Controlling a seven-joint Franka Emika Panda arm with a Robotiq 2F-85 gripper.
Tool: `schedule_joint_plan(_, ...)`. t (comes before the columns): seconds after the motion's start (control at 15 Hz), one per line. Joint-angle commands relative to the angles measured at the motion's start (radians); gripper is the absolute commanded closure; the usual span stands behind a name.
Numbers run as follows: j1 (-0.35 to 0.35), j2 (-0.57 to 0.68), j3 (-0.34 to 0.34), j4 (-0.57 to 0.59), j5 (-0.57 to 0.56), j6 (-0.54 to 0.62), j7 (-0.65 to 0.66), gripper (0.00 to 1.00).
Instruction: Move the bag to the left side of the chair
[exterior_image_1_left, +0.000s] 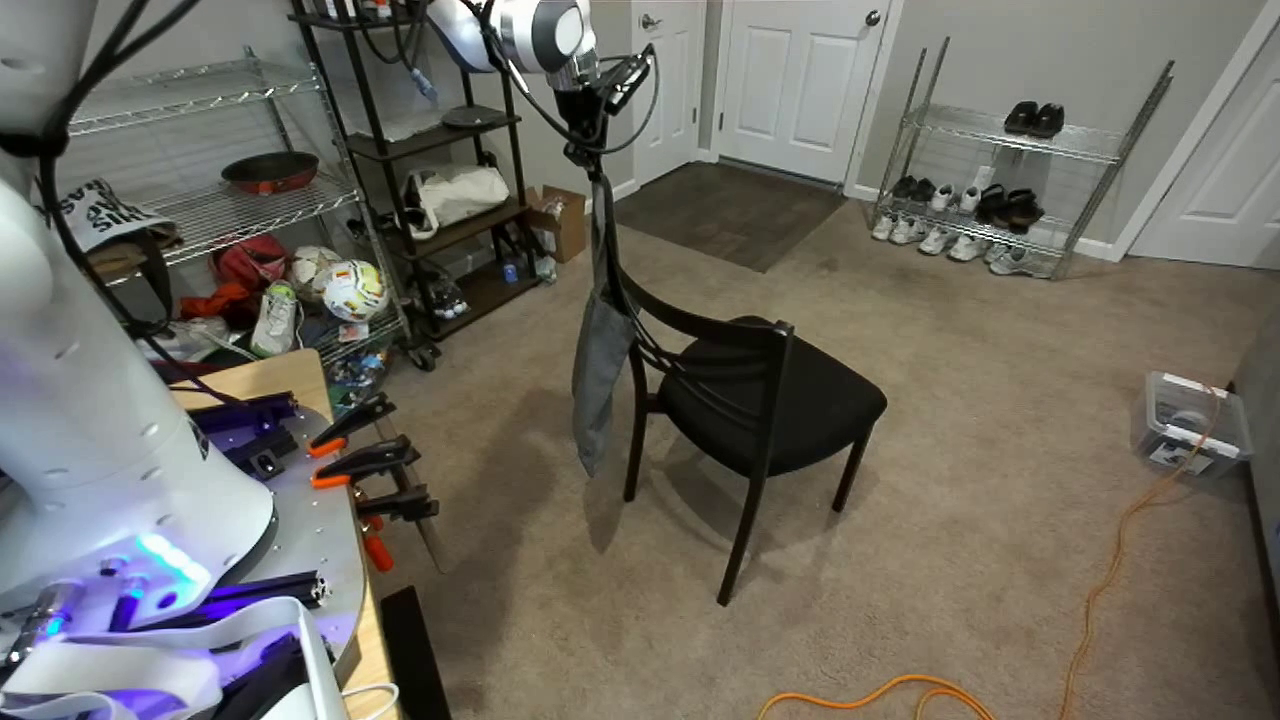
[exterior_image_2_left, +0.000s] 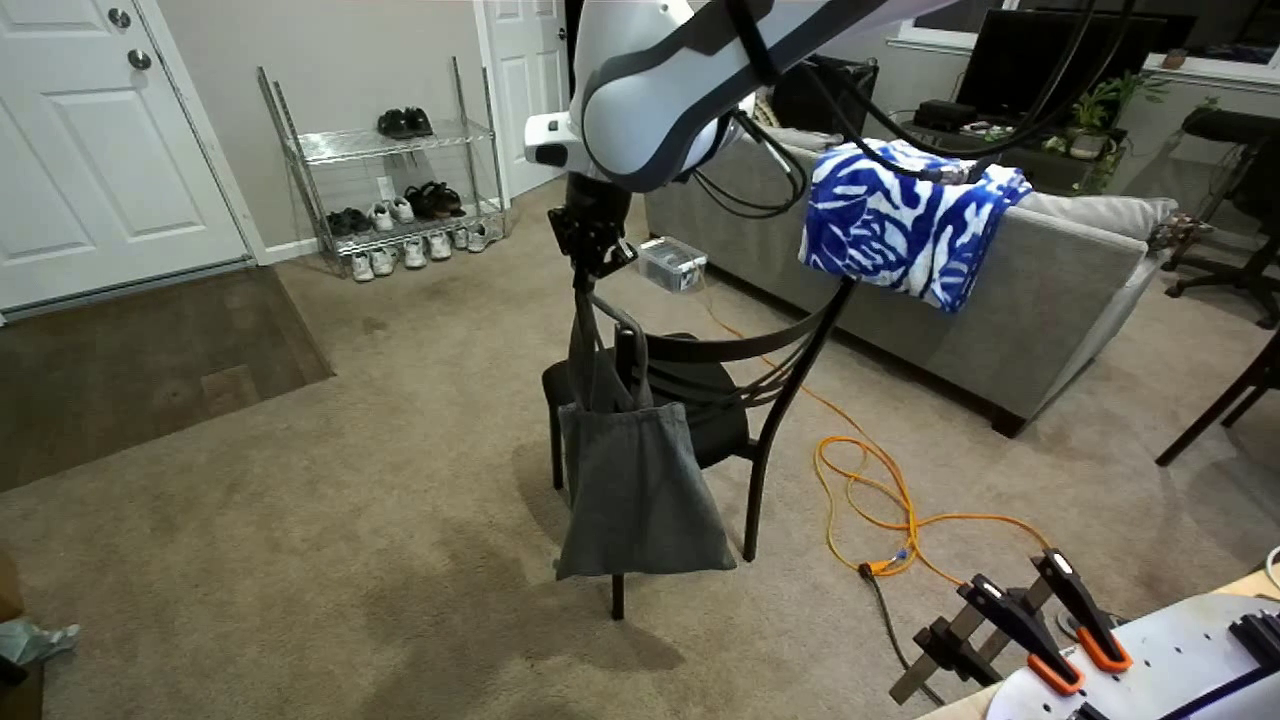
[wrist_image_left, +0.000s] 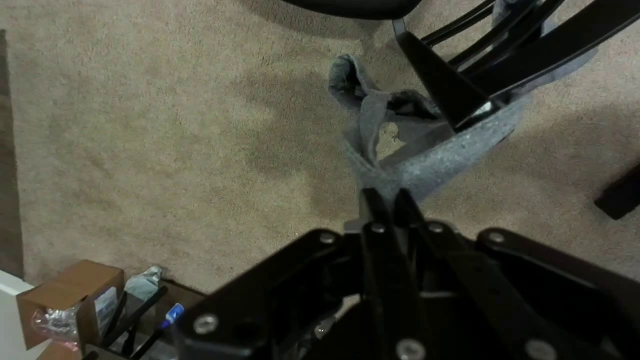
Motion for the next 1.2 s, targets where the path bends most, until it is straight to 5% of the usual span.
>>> schedule_joint_plan(0.0,-0.048,-0.108,0.040,-0.140,-0.007,0.068,-0.023,0.98)
schedule_joint_plan(0.6,-0.151,-0.285,0.076,-0.386,0.011,0.240,-0.057,0.98)
schedule_joint_plan(1.13,-0.199,-0.368,0.094,-0.514,0.023,0.265,-0.118,0.98)
